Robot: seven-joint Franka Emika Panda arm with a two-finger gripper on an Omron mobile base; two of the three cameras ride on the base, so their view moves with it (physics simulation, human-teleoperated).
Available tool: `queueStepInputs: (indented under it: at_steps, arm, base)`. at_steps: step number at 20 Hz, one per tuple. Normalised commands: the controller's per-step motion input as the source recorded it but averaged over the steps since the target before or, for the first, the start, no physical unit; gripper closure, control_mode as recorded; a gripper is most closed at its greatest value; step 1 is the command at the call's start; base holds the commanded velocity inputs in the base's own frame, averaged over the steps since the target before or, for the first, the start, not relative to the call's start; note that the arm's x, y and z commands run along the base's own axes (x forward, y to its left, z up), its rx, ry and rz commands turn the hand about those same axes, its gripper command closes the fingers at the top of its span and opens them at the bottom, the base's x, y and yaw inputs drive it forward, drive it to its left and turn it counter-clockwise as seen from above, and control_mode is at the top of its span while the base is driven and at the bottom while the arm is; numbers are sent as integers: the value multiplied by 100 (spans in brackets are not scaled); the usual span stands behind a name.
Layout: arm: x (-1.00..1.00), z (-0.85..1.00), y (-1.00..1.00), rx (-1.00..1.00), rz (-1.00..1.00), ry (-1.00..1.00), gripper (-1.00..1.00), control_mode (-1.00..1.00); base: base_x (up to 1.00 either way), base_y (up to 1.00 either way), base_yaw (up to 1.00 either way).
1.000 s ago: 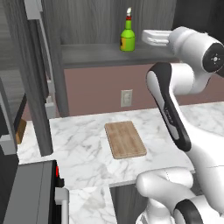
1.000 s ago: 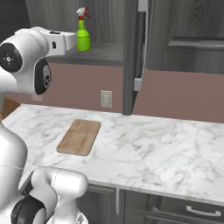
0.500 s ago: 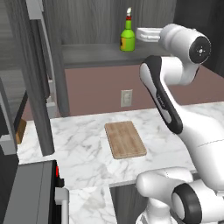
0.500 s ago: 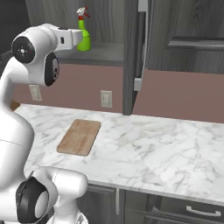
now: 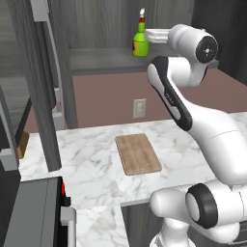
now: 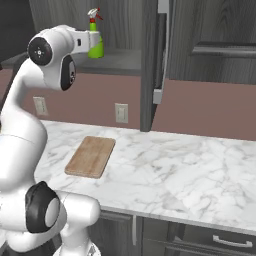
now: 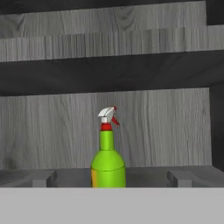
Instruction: Grab the spray bottle from the cabinet, then place it next to the cutting board for sanitizing. Then grab the dish brush from the countertop next to the sink and place it next to the cutting board.
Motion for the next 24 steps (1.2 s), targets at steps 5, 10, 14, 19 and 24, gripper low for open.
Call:
queueStepInputs:
  at_steps: [5, 10, 14, 19, 24]
  arm:
    - [46, 0, 6, -2, 0, 3, -100, -100]
    - [37, 0, 18, -4, 0, 0, -100, -100]
    - [47, 0, 15, -3, -1, 5, -100, -100]
    - [52, 0, 4, -1, 0, 6, -100, -100]
    - [46, 0, 0, 0, 0, 2, -100, -100]
  base:
    - [0, 0, 0]
    - [0, 0, 0]
    - [0, 0, 0]
    - [0, 0, 0]
    - [0, 0, 0]
